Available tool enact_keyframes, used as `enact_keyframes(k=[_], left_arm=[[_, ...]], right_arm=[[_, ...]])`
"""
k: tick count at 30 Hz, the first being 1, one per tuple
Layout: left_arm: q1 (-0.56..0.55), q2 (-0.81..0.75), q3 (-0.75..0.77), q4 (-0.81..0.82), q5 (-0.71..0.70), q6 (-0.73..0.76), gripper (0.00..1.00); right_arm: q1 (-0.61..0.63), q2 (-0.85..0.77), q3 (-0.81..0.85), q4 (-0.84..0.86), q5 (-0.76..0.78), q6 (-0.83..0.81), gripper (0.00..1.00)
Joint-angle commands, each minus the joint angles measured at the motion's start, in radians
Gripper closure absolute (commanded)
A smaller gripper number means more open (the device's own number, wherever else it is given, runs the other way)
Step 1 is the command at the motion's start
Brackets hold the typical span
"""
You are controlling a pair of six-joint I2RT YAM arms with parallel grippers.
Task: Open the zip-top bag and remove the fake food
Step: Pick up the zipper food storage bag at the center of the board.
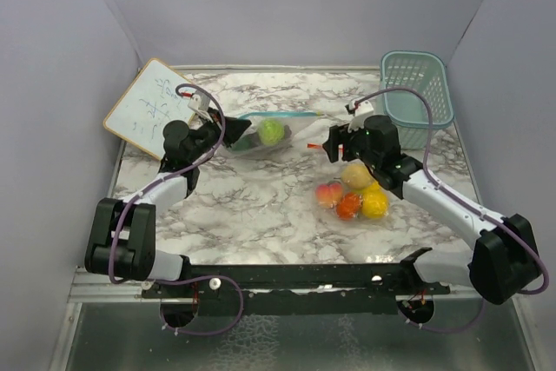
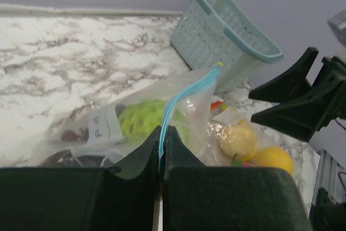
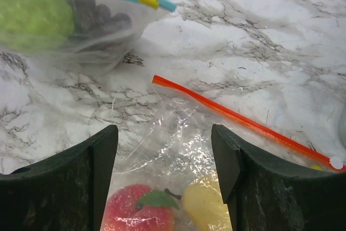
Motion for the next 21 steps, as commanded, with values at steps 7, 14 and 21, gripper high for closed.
enact_keyframes(k=[7,14,21], left_arm=[[0.004,0.008,-0.059,0.022,0.029,-0.002,1.0],[0.005,-0.073,0.01,-0.342,-0.247,0.061,1.0],[0.005,-0.121,0.051,-0.492,-0.335,0.118,1.0]], right_arm=[[0.006,-0.078,-0.051,0.129,-0.039,0.039,0.54],[0.006,-0.054,-0.14,0.295,-0.153,0.022,0.93],[0.006,0.005,-0.244,0.635,-0.234,0.033,0.27]])
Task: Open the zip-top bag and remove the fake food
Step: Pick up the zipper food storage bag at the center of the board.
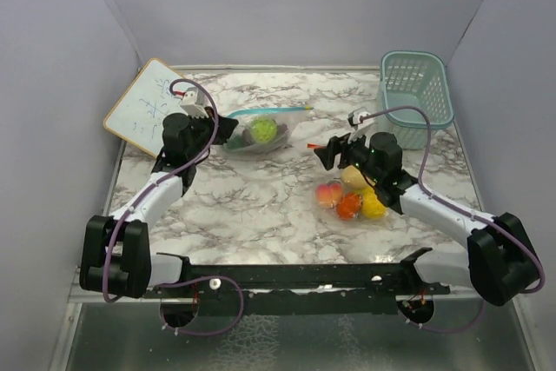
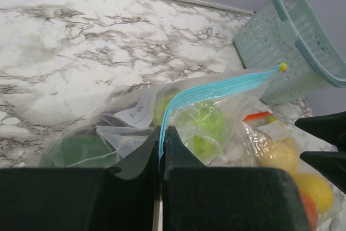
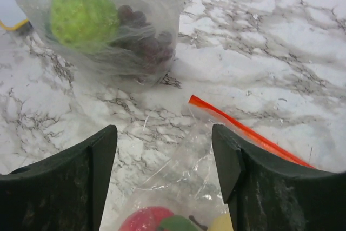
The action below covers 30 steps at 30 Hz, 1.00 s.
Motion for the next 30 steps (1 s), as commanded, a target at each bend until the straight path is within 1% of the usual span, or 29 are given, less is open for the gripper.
enact_keyframes(k=[1,4,8,10,12,17,22,24,27,30], left_arm=[[0.005,-0.037,0.034,-0.156,-0.114,0.057,1.0],[0.005,-0.033,0.07,-0.221,-0.14,0.068,1.0],[0.005,-0.034,0.106,-0.278,-0.166,0.074,1.0],[0.006,-0.04,0.108,-0.291,-0.182,0.077,1.0],[0.006,-0.046,0.108,-0.303,-0.194,0.081,1.0],[0.006,-0.056,0.107,-0.318,-0.205,0.086,1.0],[0.006,-0.07,0.115,-0.335,-0.206,0.09,1.0],[0.006,-0.077,0.116,-0.34,-0.209,0.095,1.0],[0.006,-0.081,0.122,-0.353,-0.217,0.099,1.0],[0.008,-0.079,0.131,-0.363,-0.218,0.101,1.0]], right_arm=[[0.006,0.066,-0.054,0.342,-0.137,-0.021,0.26],[0.004,0.154,-0.038,0.468,-0.259,-0.081,0.24],[-0.025,0.265,0.04,0.53,-0.383,-0.097,0.18],[-0.042,0.305,0.074,0.563,-0.413,-0.094,0.16],[-0.064,0.346,0.122,0.569,-0.43,-0.095,0.13],[-0.115,0.455,0.265,0.563,-0.554,-0.091,0.1],[-0.138,0.59,0.414,0.558,-0.704,-0.052,0.11],[-0.139,0.634,0.465,0.561,-0.746,-0.03,0.13],[-0.139,0.684,0.514,0.574,-0.821,0.002,0.18],[-0.139,0.709,0.533,0.579,-0.865,0.018,0.19]])
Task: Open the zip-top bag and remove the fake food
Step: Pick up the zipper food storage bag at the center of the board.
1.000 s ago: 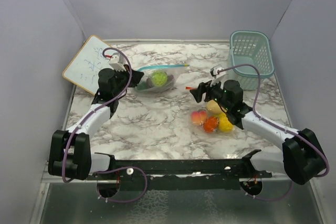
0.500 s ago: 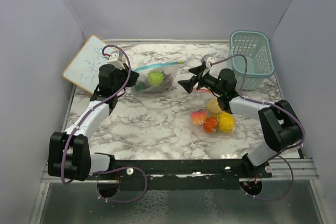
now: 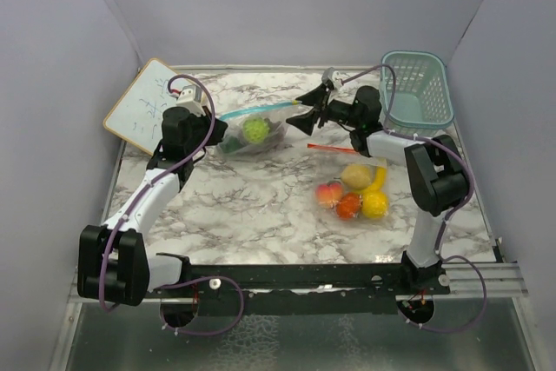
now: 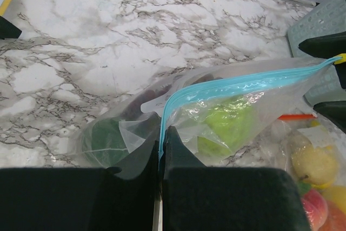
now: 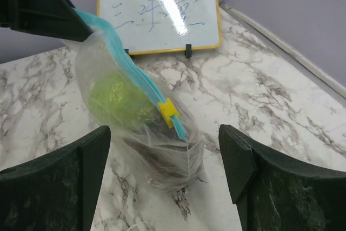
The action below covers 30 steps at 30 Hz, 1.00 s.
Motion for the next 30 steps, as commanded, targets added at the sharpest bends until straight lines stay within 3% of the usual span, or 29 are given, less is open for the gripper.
enact_keyframes(k=[1,3,6,13,17,18,20,25,30], left_arm=[[0.008,-0.019,0.042,-0.031,-0.03,0.019,1.0],[0.008,-0.011,0.051,-0.031,-0.018,0.014,1.0],[0.008,-0.001,0.058,-0.027,0.0,0.011,1.0],[0.008,-0.007,0.052,-0.035,-0.019,0.014,1.0],[0.008,-0.014,0.055,-0.049,-0.029,0.016,1.0],[0.008,-0.017,0.058,-0.053,-0.029,0.021,0.94],[0.008,-0.025,0.065,-0.065,-0.034,0.024,0.8],[0.007,-0.064,0.081,-0.058,-0.021,0.029,0.26],[-0.068,-0.105,0.119,-0.064,-0.054,0.114,0.24]], right_arm=[[0.002,0.037,0.043,0.047,-0.141,0.043,0.21],[0.002,0.033,0.039,0.038,-0.145,0.036,0.26],[0.002,0.023,0.029,0.03,-0.137,0.027,0.42],[-0.002,-0.002,0.027,-0.032,-0.136,-0.023,0.97],[-0.007,-0.034,0.001,-0.049,-0.128,-0.036,0.99],[-0.006,-0.047,-0.011,-0.049,-0.126,-0.039,0.99],[-0.006,-0.083,-0.043,-0.053,-0.115,-0.047,0.99],[-0.006,-0.199,-0.101,-0.18,-0.052,-0.079,0.99],[-0.006,-0.323,-0.162,-0.265,-0.061,-0.067,0.99]])
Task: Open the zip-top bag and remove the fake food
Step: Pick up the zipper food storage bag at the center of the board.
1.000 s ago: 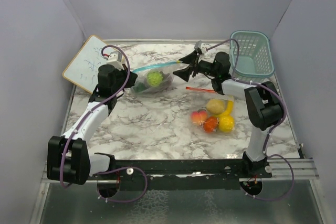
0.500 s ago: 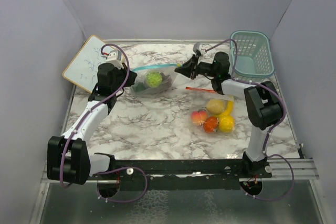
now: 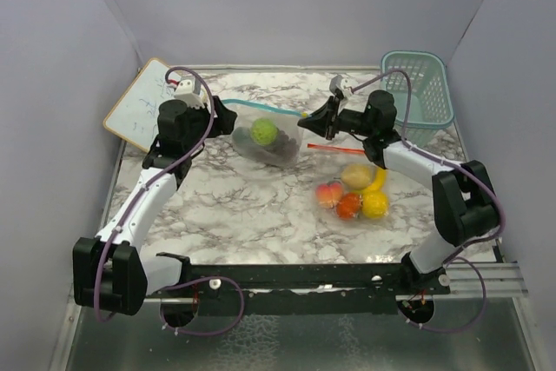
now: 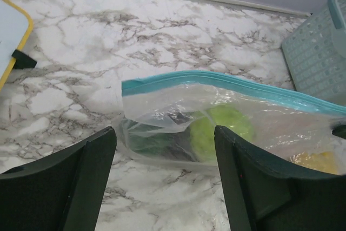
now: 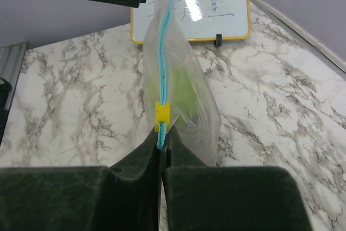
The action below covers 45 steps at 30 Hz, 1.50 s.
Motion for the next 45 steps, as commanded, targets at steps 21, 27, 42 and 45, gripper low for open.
enact_keyframes(k=[21,27,42,45], left_arm=[[-0.219,0.181,0.317,0.007,0.801,0.665,0.23],[-0.241,0.322,0.518,-0.238,0.898,0.877,0.28],[-0.33,0.44,0.571,-0.406,0.922,1.029,0.45],[-0.343,0.456,0.585,-0.407,0.938,1.022,0.73]], right_arm=[[-0.006,-0.294,-0.127,-0.223,-0.028,-0.041,0.99],[-0.005,-0.333,-0.141,-0.249,-0.084,-0.035,0.99],[-0.005,-0.305,-0.133,-0.192,-0.103,0.036,0.99],[-0.005,-0.313,-0.133,-0.192,-0.103,0.04,0.99]])
